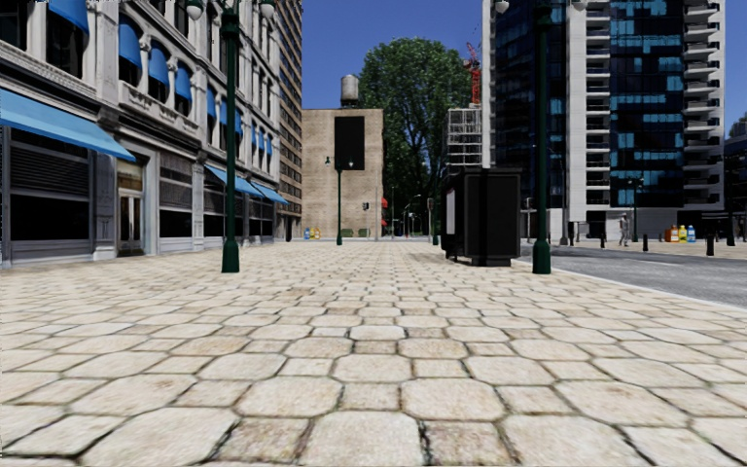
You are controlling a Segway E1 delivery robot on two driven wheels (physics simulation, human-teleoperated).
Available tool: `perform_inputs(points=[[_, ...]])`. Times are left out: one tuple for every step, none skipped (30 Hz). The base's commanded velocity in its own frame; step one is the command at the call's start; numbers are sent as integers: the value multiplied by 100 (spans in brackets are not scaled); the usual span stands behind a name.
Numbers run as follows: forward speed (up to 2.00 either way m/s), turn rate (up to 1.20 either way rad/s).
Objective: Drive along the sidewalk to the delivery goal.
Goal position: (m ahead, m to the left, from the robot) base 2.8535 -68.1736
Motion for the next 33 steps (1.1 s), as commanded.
perform_inputs(points=[[200, 0], [200, 0], [200, 0], [200, 0], [200, 0], [200, 0], [200, 0], [200, 0], [200, 0], [200, 0], [200, 0], [200, 0], [200, 0], [200, 0], [200, 0], [200, 0], [200, 0], [200, 0], [200, 0], [200, 0], [200, 0], [200, 0], [200, 0], [200, 0], [200, 0], [200, 0], [200, 0], [200, 0], [200, 0], [200, 0], [200, 0], [200, 0], [200, 0]])
